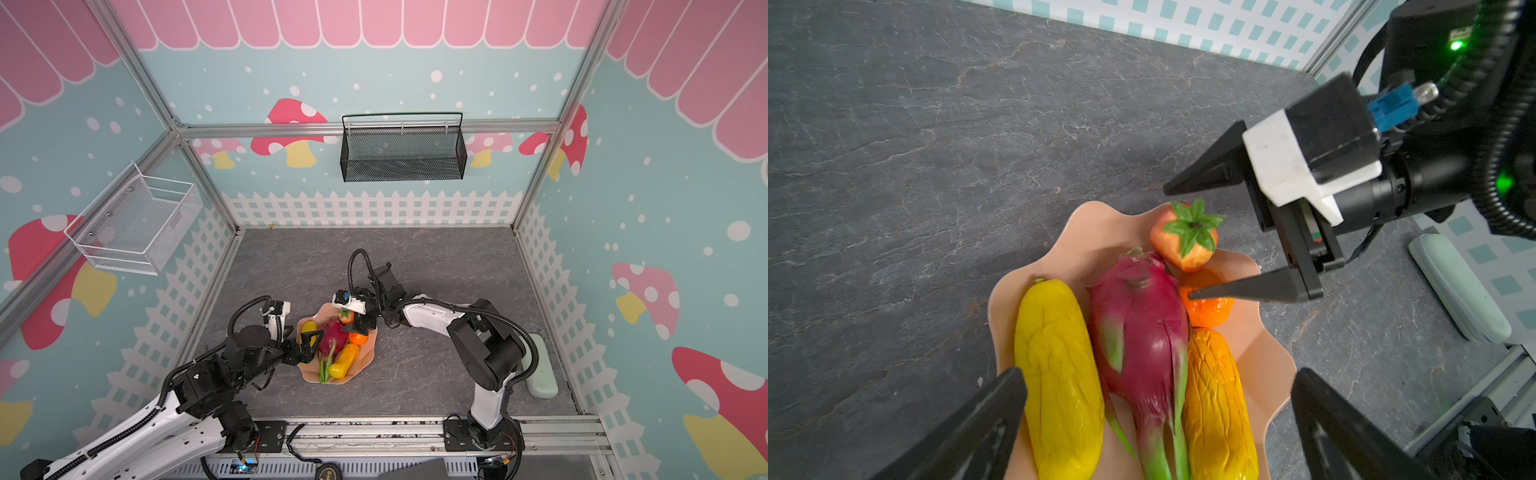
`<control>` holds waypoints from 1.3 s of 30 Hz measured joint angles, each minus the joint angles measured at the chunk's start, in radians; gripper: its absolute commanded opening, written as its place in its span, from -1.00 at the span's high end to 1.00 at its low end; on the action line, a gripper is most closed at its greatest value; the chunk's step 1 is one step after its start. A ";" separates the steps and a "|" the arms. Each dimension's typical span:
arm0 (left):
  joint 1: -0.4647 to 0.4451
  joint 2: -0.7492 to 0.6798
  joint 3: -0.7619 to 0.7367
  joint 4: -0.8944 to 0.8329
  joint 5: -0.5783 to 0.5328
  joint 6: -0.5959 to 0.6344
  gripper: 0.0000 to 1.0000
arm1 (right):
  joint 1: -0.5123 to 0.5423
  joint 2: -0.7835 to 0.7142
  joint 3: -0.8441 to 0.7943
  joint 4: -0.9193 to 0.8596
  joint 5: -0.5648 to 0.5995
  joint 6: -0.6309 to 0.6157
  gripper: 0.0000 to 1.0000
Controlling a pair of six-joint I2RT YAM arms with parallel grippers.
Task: Place and organize the fake fruits in the fruit bowl
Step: 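Open the right gripper and lift it away from the bowl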
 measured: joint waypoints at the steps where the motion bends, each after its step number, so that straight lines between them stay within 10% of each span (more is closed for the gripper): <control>1: 0.000 0.000 0.000 -0.001 0.000 0.000 -1.00 | 0.000 0.000 0.000 0.000 0.001 -0.003 -0.96; 16: 0.005 -0.008 0.000 -0.018 -0.106 -0.004 -0.99 | -0.025 -0.346 -0.173 0.095 0.138 0.025 -0.96; 24: 0.174 -0.032 -0.054 -0.029 -0.390 -0.032 -1.00 | -0.367 -0.578 -0.425 0.168 0.416 0.387 -0.96; 31: 0.379 0.027 -0.275 0.446 -0.586 0.212 -0.99 | -0.516 -0.713 -0.693 0.325 0.605 0.527 -0.96; 39: 0.666 0.564 -0.365 1.030 -0.389 0.303 -0.99 | -0.573 -0.508 -0.881 0.821 0.809 0.470 -0.96</control>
